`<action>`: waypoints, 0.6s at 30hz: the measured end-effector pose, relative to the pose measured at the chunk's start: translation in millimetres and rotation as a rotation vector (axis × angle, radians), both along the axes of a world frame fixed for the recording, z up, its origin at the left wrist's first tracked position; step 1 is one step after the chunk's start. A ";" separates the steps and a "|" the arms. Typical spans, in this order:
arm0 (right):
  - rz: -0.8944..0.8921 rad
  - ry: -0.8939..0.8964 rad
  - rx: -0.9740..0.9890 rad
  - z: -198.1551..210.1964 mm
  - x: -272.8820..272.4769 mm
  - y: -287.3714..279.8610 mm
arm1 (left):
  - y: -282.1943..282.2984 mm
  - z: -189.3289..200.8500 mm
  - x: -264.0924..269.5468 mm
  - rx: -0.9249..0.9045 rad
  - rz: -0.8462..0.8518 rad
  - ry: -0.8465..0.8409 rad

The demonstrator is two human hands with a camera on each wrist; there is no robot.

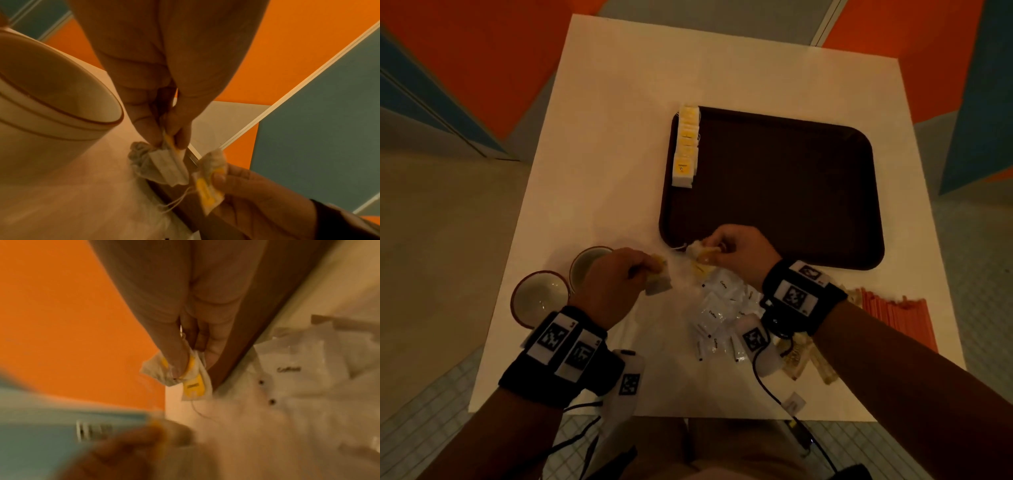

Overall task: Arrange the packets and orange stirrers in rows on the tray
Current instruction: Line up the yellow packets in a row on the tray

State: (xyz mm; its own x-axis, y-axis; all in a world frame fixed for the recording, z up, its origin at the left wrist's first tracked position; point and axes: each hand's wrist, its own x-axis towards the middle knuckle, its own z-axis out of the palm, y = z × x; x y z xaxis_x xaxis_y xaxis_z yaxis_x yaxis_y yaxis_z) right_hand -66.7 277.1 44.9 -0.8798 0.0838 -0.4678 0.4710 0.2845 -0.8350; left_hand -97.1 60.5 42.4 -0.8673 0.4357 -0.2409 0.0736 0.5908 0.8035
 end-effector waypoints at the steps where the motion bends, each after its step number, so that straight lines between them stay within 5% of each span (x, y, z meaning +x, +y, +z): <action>1: -0.087 -0.005 -0.089 3.5 2.7 2.9 | 2.5 -0.2 -0.6 0.000 0.008 0.008; 7: -0.376 -0.037 -0.543 11.9 10.2 4.6 | 32.6 12.3 -7.7 -0.066 -0.099 -0.060; 15: -0.303 0.052 -0.403 12.3 4.2 7.2 | 62.5 13.6 -21.8 -0.043 -0.085 -0.045; 18: -0.155 0.270 -0.099 22.8 0.9 23.6 | 62.7 11.8 -30.2 -0.179 -0.130 0.001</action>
State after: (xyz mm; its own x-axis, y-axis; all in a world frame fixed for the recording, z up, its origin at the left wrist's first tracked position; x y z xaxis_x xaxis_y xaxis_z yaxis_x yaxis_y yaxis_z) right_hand -65.8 300.7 67.8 -0.9536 0.1920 -0.2321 0.2604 0.1383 -0.9555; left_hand -127.3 123.3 54.1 -0.8072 0.4938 -0.3233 0.1593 0.7097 0.6862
